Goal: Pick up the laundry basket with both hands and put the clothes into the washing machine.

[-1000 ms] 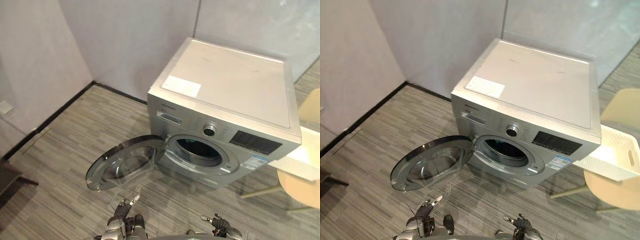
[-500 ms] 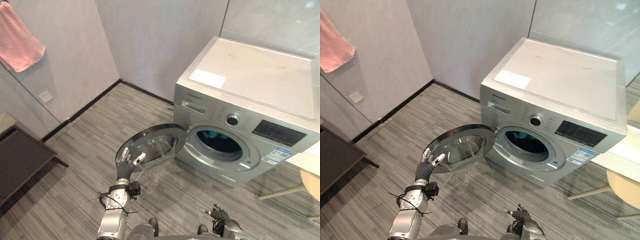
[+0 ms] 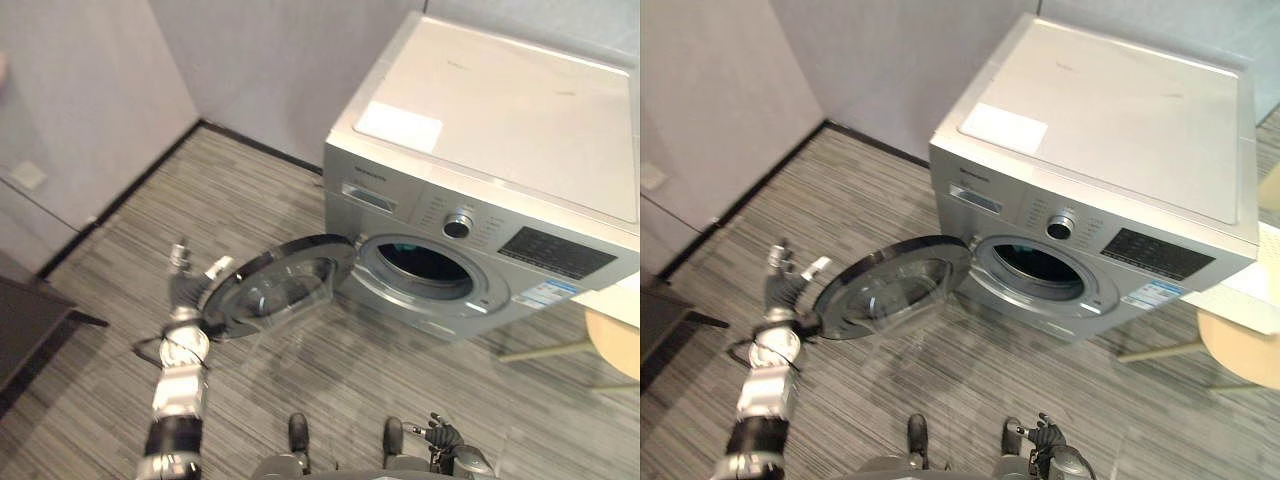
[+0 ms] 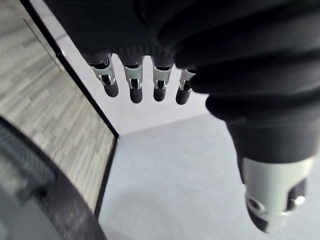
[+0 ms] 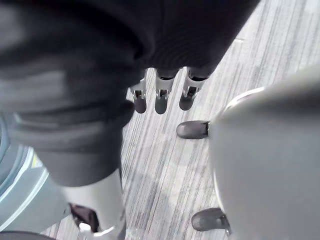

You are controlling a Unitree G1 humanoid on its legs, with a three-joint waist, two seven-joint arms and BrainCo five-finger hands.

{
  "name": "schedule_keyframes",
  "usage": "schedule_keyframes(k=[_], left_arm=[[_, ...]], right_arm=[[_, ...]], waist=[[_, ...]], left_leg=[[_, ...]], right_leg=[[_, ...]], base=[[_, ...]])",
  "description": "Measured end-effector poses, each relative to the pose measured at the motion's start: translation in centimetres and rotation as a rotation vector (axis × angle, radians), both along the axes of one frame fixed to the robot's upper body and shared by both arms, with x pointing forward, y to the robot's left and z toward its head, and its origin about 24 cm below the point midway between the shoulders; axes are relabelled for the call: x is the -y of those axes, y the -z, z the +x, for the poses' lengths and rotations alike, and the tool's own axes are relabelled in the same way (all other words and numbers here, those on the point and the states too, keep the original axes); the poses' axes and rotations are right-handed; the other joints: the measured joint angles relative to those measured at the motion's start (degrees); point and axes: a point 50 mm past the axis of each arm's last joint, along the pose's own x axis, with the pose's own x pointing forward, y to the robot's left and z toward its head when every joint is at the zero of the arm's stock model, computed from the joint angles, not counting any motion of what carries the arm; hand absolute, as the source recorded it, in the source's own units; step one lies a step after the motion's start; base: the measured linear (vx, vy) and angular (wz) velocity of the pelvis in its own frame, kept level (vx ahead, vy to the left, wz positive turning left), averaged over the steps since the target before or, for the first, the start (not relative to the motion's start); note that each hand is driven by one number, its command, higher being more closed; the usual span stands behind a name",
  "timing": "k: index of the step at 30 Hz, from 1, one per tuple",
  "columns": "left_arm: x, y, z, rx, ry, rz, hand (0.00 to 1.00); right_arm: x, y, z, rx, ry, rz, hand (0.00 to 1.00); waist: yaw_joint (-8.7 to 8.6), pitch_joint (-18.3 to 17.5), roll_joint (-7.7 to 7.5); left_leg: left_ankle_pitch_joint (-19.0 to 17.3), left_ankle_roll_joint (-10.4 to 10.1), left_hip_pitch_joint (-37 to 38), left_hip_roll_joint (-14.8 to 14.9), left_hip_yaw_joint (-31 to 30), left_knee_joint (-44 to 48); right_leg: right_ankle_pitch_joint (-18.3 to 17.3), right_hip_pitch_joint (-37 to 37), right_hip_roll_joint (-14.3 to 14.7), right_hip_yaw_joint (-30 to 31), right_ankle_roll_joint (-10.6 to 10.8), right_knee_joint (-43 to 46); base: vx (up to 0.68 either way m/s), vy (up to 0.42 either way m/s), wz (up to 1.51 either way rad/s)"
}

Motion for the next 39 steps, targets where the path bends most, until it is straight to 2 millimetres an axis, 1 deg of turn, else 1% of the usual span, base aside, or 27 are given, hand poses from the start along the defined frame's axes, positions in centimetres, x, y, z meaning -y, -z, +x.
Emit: schedule_keyframes(k=[1, 3, 5, 7, 9, 10, 11, 13, 14, 15, 16, 18, 19, 21, 22, 24, 25, 26, 27, 28, 29, 31, 32, 33, 35, 37, 39], left_arm=[[-0.9, -0.4, 0.4, 0.001, -0.031, 0.006, 0.00], [-3.5, -2.4, 2.0, 0.005, -0.127, 0.025, 0.00], [-5.0, -3.5, 2.8, 0.006, -0.171, 0.025, 0.00], [-6.0, -3.7, 3.3, -0.021, -0.200, -0.009, 0.00], [-6.2, -2.5, 3.6, -0.095, -0.197, -0.020, 0.00], [-5.8, -0.4, 3.2, -0.186, -0.167, -0.029, 0.00], [-5.8, 0.1, 3.1, -0.209, -0.162, -0.033, 0.00], [-5.0, 3.3, 1.9, -0.329, -0.143, -0.082, 0.00], [-3.9, 5.6, 0.9, -0.403, -0.121, -0.125, 0.00], [-2.8, 7.3, -0.1, -0.428, -0.113, -0.139, 0.00], [-2.4, 7.9, -0.5, -0.444, -0.107, -0.143, 0.00], [-0.7, 10.3, -2.2, -0.546, -0.032, -0.108, 0.00], [-0.2, 11.0, -2.7, -0.568, -0.019, -0.108, 0.00], [2.3, 13.9, -5.4, -0.694, 0.090, -0.055, 0.00], [3.0, 14.5, -6.0, -0.720, 0.128, -0.048, 0.00], [6.8, 17.0, -8.4, -0.836, 0.306, -0.040, 0.00], [7.7, 17.4, -9.0, -0.864, 0.358, -0.020, 0.00], [9.6, 18.1, -9.8, -0.911, 0.486, 0.040, 0.00], [11.0, 18.3, -10.0, -0.935, 0.591, 0.100, 0.00], [12.8, 18.5, -10.1, -0.959, 0.735, 0.191, 0.00], [13.9, 18.5, -10.0, -0.969, 0.804, 0.239, 0.00], [17.6, 18.1, -9.4, -0.959, 1.002, 0.331, 0.00], [19.2, 17.7, -8.9, -0.929, 1.056, 0.342, 0.00], [20.5, 17.1, -8.1, -0.893, 1.089, 0.350, 0.00], [23.1, 14.4, -5.0, -0.754, 1.116, 0.345, 0.00], [23.4, 12.8, -3.1, -0.674, 1.085, 0.316, 0.00], [22.4, 10.9, -0.7, -0.580, 0.975, 0.229, 0.00]], right_arm=[[0.0, 0.0, 0.1, 0.005, 0.003, 0.000, 0.00], [0.3, -0.1, 0.0, 0.011, 0.011, -0.006, 0.00], [0.3, -0.2, 0.2, 0.019, 0.011, -0.005, 0.00], [0.2, -0.3, 0.3, 0.025, 0.014, -0.002, 0.00], [-0.1, -0.4, 0.7, 0.045, 0.021, 0.009, 0.00], [-0.3, -0.5, 0.9, 0.058, 0.029, 0.020, 0.00], [-0.3, -0.5, 0.9, 0.061, 0.033, 0.024, 0.00], [-0.6, -0.5, 1.0, 0.067, 0.037, 0.034, 0.00], [-0.7, -0.5, 1.0, 0.067, 0.035, 0.038, 0.00], [-0.7, -0.5, 1.1, 0.070, 0.025, 0.044, 0.00], [-0.8, -0.5, 1.1, 0.071, 0.018, 0.046, 0.00], [-0.8, -0.6, 1.4, 0.077, 0.010, 0.048, 0.00], [-0.8, -0.6, 1.5, 0.079, 0.009, 0.048, 0.00], [-0.8, -0.6, 1.3, 0.074, 0.011, 0.048, 0.00], [-0.8, -0.5, 1.1, 0.070, 0.014, 0.047, 0.00], [-0.4, -0.2, 0.1, 0.040, 0.026, 0.040, 0.00], [-0.3, -0.1, -0.2, 0.033, 0.030, 0.038, 0.00], [-0.3, 0.1, -0.8, 0.015, 0.038, 0.041, 0.00], [-0.2, 0.2, -1.2, 0.007, 0.046, 0.044, 0.00], [-0.2, 0.2, -1.4, 0.003, 0.061, 0.050, 0.00], [-0.3, 0.2, -1.4, 0.004, 0.064, 0.055, 0.00], [-0.6, 0.2, -1.3, 0.011, 0.084, 0.070, 0.00], [-0.6, 0.3, -1.4, 0.009, 0.107, 0.075, 0.00], [-0.4, 0.3, -1.7, 0.003, 0.129, 0.074, 0.00], [0.6, 0.8, -4.0, -0.056, 0.213, 0.056, 0.00], [1.0, 1.2, -6.1, -0.122, 0.271, 0.050, 0.00], [1.6, 1.6, -8.9, -0.205, 0.333, 0.040, 0.00]], waist=[[-0.06, 0.29, -0.46], [-0.78, 1.34, -1.73], [-1.14, 2.15, -2.39], [-1.18, 2.66, -2.57], [-1.10, 4.08, -2.71], [-1.04, 4.92, -2.91], [-1.03, 5.12, -2.96], [-1.05, 5.63, -3.42], [-1.04, 5.70, -3.51], [-0.89, 5.70, -3.51], [-0.63, 5.75, -3.44], [0.46, 5.87, -2.78], [0.49, 5.76, -2.50], [0.69, 5.24, -1.78], [0.69, 5.08, -1.60], [0.76, 3.80, 0.24], [0.77, 3.47, 0.23], [0.75, 2.58, 0.37], [0.62, 2.10, 0.34], [-0.07, 1.58, -0.12], [-0.53, 1.46, -0.04], [-2.84, 0.90, -1.16], [-3.68, 0.70, -1.78], [-4.72, 0.38, -2.28], [-6.00, 0.14, -2.46], [-6.80, 0.12, -1.58], [-7.83, -0.60, 0.72]], left_leg=[[0.00, 0.00, -0.31, 0.23, 0.47, 0.08], [-0.02, 0.01, -1.40, 0.91, 1.24, 0.61], [-0.05, 0.03, -2.94, 1.34, 1.66, 1.97], [-0.10, 0.09, -4.26, 1.60, 1.85, 2.66], [-0.57, 0.56, -5.35, 1.79, 1.86, 3.86], [-0.82, 0.59, -5.79, 1.72, 1.92, 4.23], [-0.85, 0.56, -5.79, 1.71, 1.94, 4.25], [-0.91, 0.50, -6.02, 1.68, 2.21, 4.32], [-0.92, 0.48, -6.21, 1.68, 2.97, 4.38], [-0.95, 0.44, -6.11, 1.69, 3.57, 4.42], [-1.04, 0.30, -5.89, 1.71, 3.78, 4.42], [-1.13, 0.16, -4.79, 1.79, 5.43, 4.25], [-1.13, 0.15, -4.51, 1.72, 5.72, 4.13], [-1.15, -0.09, -1.77, 0.66, 6.63, 2.70], [-1.00, -0.27, -0.76, 0.23, 6.77, 1.98], [-0.34, -0.96, 2.40, -0.17, 7.56, -0.60], [-0.34, -0.96, 2.81, -0.18, 7.60, -0.61], [-0.35, -0.97, 3.66, -0.20, 7.76, -0.62], [-0.36, -0.97, 4.26, -0.28, 8.03, -0.62], [-0.37, -0.96, 4.81, -0.43, 8.68, -0.64], [-0.41, -0.92, 5.16, -0.42, 9.41, -0.64], [-0.75, -0.49, 5.41, -0.39, 12.72, -0.65], [-0.98, -0.29, 5.47, -0.50, 14.43, -0.65], [-1.29, -0.31, 5.49, -0.62, 15.77, -0.64], [-2.23, -0.58, 6.77, -1.01, 18.75, -0.63], [-2.57, -0.76, 7.55, -0.83, 19.21, -0.64], [-2.72, -1.01, 7.75, -0.13, 18.94, -0.64]], right_leg=[[0.54, -0.62, 0.26, 0.37, -0.19, -0.02], [2.45, -2.09, 0.57, 0.90, -0.45, -0.02], [4.14, -3.22, 0.91, 0.90, -1.01, -0.02], [5.48, -4.40, 1.13, 0.91, -1.22, -0.02], [6.37, -4.94, 1.25, 0.91, -1.63, 0.01], [6.42, -5.30, 1.25, 0.93, -1.69, 0.18], [6.42, -5.32, 1.25, 0.94, -1.69, 0.21], [6.42, -5.94, 1.26, 1.14, -1.69, 0.40], [6.42, -6.31, 1.26, 1.35, -1.69, 0.40], [6.41, -6.56, 1.30, 2.03, -1.69, 0.41], [6.40, -6.56, 1.31, 2.53, -1.70, 0.41], [6.31, -6.48, 1.33, 4.04, -1.66, 0.44], [6.17, -6.42, 1.34, 4.18, -1.55, 0.50], [2.91, -5.41, 0.48, 4.85, -0.82, 2.13], [1.65, -5.01, 0.15, 5.08, -0.68, 2.65], [-0.32, -3.99, 0.11, 5.61, 0.07, 4.54], [-0.80, -3.72, 0.09, 5.64, 0.22, 4.74], [-1.46, -3.13, 0.08, 5.73, 0.46, 5.03], [-1.76, -3.10, 0.08, 5.96, 0.82, 5.12], [-1.83, -3.06, 0.12, 6.80, 0.91, 5.23], [-1.82, -3.07, 0.19, 7.54, 0.92, 5.22], [-1.46, -3.90, 0.40, 10.64, 1.34, 4.70], [-0.93, -4.31, 0.46, 12.04, 1.74, 4.10], [-0.19, -4.59, 0.46, 13.17, 1.48, 3.15], [2.07, -4.62, 0.36, 15.27, 1.44, 2.08], [2.45, -4.17, 0.58, 15.52, 1.62, 2.07], [2.48, -3.80, 0.93, 14.91, 1.34, 1.60]], base=[[0.01, -0.001, -0.49], [-0.01, 0.019, -0.30], [-0.01, 0.026, -0.10], [-0.01, 0.033, -0.05], [-0.02, 0.047, 0.00], [-0.03, 0.042, -0.01], [-0.03, 0.042, -0.03], [-0.02, 0.016, -0.13], [-0.01, 0.004, -0.25], [0.00, 0.001, -0.24], [0.01, -0.005, -0.33], [-0.01, -0.011, -0.34], [-0.02, -0.012, -0.22], [-0.02, -0.005, -0.13], [-0.02, -0.004, -0.12], [-0.04, -0.003, -0.07], [0.00, 0.000, 0.00], [-0.02, -0.007, -0.04], [-0.05, 0.002, -0.14], [-0.05, 0.007, -0.23], [-0.06, 0.009, -0.40], [-0.03, -0.002, -0.77], [-0.02, 0.003, -0.93], [0.00, 0.010, -0.87], [0.03, -0.003, -0.75], [0.04, -0.029, -0.34], [0.09, -0.057, -0.04]])
